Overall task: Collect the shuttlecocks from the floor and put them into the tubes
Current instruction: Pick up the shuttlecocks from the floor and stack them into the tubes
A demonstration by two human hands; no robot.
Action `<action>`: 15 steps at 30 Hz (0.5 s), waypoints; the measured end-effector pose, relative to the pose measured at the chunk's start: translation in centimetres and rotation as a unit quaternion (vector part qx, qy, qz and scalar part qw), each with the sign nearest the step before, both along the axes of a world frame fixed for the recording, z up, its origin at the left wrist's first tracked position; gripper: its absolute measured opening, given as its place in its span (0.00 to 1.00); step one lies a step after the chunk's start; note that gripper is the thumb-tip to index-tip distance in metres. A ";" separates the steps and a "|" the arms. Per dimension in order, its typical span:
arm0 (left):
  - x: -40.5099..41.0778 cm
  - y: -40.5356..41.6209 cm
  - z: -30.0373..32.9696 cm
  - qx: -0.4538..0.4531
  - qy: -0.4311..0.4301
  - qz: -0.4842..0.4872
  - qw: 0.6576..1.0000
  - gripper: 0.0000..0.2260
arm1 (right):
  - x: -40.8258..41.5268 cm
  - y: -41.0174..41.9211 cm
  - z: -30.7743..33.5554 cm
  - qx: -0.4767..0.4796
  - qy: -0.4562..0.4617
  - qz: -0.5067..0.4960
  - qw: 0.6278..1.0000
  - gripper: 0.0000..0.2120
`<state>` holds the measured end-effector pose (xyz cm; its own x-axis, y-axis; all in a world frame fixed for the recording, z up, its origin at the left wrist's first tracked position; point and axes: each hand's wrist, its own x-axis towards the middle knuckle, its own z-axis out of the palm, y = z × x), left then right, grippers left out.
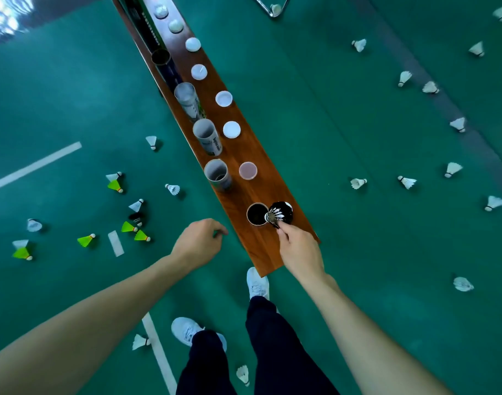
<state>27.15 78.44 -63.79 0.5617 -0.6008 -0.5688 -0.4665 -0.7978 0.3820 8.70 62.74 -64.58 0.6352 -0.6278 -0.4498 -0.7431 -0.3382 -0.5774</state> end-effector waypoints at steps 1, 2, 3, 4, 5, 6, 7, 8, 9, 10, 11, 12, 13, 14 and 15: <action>0.6 0.8 0.3 0.008 -0.001 0.007 1.000 0.12 | 0.7 0.2 -0.2 -0.003 0.010 0.016 1.000 0.16; 1.1 1.7 0.7 0.014 -0.001 0.018 1.000 0.11 | 1.5 0.4 -0.5 -0.007 0.019 0.027 0.999 0.16; 1.6 2.5 1.1 0.017 -0.003 0.031 0.999 0.11 | 2.2 0.5 -0.7 -0.009 0.028 0.032 0.999 0.16; 2.0 3.3 1.4 0.019 -0.006 0.043 0.999 0.11 | 2.9 0.6 -1.0 -0.010 0.035 0.036 0.999 0.17; 2.5 4.1 1.7 0.020 -0.011 0.053 0.998 0.11 | 3.5 0.7 -1.4 -0.008 0.042 0.044 0.998 0.17; 2.9 4.7 1.9 0.022 -0.014 0.060 0.998 0.11 | 4.0 0.7 -1.7 -0.002 0.050 0.053 0.997 0.18; 3.2 5.4 2.1 0.024 -0.016 0.066 0.997 0.11 | 4.4 0.8 -2.1 0.003 0.064 0.068 0.996 0.18; 3.5 5.9 2.4 0.027 -0.015 0.069 0.997 0.10 | 4.6 0.8 -2.3 0.004 0.084 0.085 0.993 0.20; 3.6 6.3 2.5 0.030 -0.013 0.072 0.997 0.10 | 4.7 0.8 -2.6 0.004 0.106 0.099 0.989 0.21; 3.9 6.8 2.8 0.030 -0.008 0.074 0.997 0.10 | 4.8 0.8 -2.8 0.004 0.124 0.105 0.987 0.22; 4.1 7.1 2.9 0.027 -0.002 0.075 0.997 0.10 | 4.7 0.7 -2.9 0.003 0.135 0.101 0.986 0.22; 4.4 7.5 3.1 0.025 0.002 0.079 0.997 0.10 | 4.8 0.8 -2.9 0.000 0.141 0.094 0.986 0.21; 4.7 8.0 3.2 0.024 0.004 0.081 0.996 0.09 | 4.7 0.9 -2.8 -0.006 0.141 0.084 0.986 0.20; 5.0 8.4 3.3 0.024 0.004 0.084 0.996 0.09 | 4.6 1.0 -2.6 -0.011 0.138 0.076 0.987 0.19; 5.5 9.0 3.5 0.024 0.004 0.088 0.996 0.09 | 4.8 1.2 -2.2 -0.015 0.132 0.072 0.989 0.18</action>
